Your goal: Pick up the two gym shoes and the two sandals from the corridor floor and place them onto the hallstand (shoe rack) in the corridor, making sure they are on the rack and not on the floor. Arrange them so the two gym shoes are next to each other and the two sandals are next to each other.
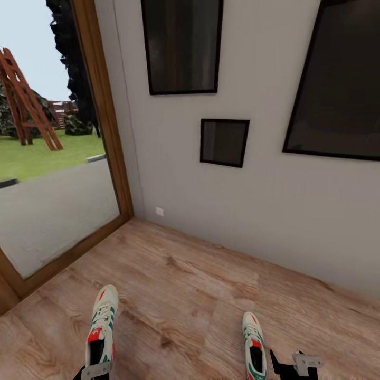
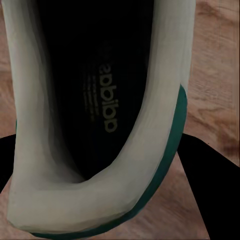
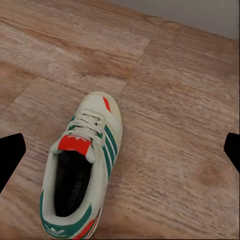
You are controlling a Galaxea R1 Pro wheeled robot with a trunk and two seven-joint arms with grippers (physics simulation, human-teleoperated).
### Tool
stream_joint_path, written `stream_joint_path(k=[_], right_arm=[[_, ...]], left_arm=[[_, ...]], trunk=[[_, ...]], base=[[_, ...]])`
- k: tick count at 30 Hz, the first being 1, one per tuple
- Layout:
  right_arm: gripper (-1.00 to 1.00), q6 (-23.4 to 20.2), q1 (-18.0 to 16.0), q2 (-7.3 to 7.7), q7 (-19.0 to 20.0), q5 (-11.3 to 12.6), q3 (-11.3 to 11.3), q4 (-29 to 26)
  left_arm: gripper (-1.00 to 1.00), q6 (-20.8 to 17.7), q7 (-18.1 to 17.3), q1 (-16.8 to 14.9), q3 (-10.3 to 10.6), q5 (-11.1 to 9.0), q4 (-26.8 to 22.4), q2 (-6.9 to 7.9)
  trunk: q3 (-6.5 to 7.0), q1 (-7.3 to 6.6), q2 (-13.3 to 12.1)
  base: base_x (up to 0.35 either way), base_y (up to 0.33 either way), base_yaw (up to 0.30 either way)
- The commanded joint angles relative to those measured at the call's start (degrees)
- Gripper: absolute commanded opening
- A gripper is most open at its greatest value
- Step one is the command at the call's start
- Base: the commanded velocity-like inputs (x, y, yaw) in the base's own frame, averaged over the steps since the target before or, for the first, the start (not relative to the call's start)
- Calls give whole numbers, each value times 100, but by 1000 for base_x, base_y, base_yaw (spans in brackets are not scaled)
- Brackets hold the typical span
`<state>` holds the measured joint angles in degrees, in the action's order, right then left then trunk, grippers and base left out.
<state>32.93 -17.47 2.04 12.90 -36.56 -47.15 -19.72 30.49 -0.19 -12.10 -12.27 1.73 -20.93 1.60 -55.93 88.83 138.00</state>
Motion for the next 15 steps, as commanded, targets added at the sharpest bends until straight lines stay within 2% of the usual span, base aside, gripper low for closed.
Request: stream_joint_path(k=[1, 15], right_arm=[[100, 20, -5, -2, 46, -18, -49, 3], [100, 20, -11, -2, 46, -18, -49, 3]], left_arm=[[-100, 19, -7, -2, -21, 20, 1, -3], [-100, 19, -7, -2, -21, 20, 1, -4]], trunk=[[-5, -1, 2], [-5, -1, 2]], base=[[0, 0, -279], [0, 0, -278]])
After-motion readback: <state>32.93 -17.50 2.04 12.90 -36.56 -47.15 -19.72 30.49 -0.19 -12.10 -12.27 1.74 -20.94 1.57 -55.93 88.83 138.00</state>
